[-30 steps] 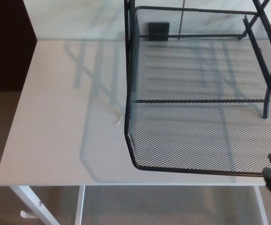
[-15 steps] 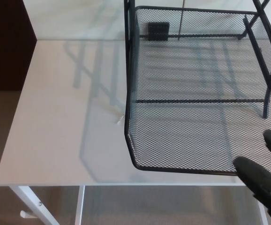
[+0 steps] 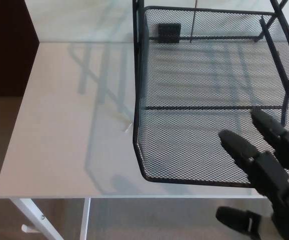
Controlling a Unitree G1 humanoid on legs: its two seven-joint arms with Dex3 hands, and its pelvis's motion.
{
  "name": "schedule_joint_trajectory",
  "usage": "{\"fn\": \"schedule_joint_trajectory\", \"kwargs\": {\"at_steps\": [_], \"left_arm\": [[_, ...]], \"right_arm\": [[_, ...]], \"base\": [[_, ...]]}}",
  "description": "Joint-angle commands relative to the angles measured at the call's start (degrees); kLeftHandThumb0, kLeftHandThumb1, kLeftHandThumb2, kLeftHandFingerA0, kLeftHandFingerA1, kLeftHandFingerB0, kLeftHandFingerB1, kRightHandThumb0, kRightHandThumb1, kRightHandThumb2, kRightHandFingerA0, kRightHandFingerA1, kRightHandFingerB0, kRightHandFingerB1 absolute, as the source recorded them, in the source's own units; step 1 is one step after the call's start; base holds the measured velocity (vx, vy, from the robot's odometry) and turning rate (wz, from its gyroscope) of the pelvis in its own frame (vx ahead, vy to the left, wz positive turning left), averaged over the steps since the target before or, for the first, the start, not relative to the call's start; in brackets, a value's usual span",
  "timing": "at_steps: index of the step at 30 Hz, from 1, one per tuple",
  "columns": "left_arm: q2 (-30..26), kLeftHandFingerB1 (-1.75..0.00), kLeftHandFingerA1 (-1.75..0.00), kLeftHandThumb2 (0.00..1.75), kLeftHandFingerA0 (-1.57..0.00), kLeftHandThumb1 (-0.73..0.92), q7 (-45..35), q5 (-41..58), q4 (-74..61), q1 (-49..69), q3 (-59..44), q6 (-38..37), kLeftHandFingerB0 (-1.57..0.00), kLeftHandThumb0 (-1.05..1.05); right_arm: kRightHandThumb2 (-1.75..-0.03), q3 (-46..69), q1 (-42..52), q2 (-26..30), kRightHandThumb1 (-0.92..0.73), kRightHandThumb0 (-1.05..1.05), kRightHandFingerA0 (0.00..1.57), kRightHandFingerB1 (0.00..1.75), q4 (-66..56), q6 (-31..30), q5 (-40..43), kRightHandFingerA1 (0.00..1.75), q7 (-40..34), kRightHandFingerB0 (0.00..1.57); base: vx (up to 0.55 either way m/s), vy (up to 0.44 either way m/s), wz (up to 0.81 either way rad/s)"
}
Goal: The robot walk towards a table in front and then pushes a layer of a file tray back to its original position using its right hand
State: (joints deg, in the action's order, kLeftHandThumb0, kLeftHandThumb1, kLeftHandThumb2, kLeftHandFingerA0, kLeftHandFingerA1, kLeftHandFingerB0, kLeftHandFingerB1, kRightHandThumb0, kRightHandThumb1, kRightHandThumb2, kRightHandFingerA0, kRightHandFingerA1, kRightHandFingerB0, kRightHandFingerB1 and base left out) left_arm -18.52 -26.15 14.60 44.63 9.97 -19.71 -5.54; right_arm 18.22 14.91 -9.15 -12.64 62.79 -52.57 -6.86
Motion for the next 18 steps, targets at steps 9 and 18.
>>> {"fn": "schedule_joint_trajectory", "kwargs": {"at_steps": [9, 18], "left_arm": [[-2.3, -0.4, -0.51, 0.56, -0.55, 0.55, -1.4, -0.1, -2.1, 0.0, 0.4, 1.7, -0.44, -0.26], [-2.3, -0.4, -0.51, 0.55, -0.55, 0.54, -1.2, -0.2, -2.9, 0.1, 0.4, 2.0, -0.46, -0.25]], "right_arm": [[-0.79, -9.1, -14.2, 8.6, -0.41, -0.66, 0.04, 0.35, 17.4, -30.5, -24.5, 0.1, -14.4, 0.1], [-0.56, -12.4, -17.6, 11.8, -0.5, -0.66, 0.0, 0.28, 22.5, -36.1, -23.5, 0.25, -15.3, 0.13]], "base": [[0.0, 0.0, 0.0], [0.0, 0.0, 0.0]]}}
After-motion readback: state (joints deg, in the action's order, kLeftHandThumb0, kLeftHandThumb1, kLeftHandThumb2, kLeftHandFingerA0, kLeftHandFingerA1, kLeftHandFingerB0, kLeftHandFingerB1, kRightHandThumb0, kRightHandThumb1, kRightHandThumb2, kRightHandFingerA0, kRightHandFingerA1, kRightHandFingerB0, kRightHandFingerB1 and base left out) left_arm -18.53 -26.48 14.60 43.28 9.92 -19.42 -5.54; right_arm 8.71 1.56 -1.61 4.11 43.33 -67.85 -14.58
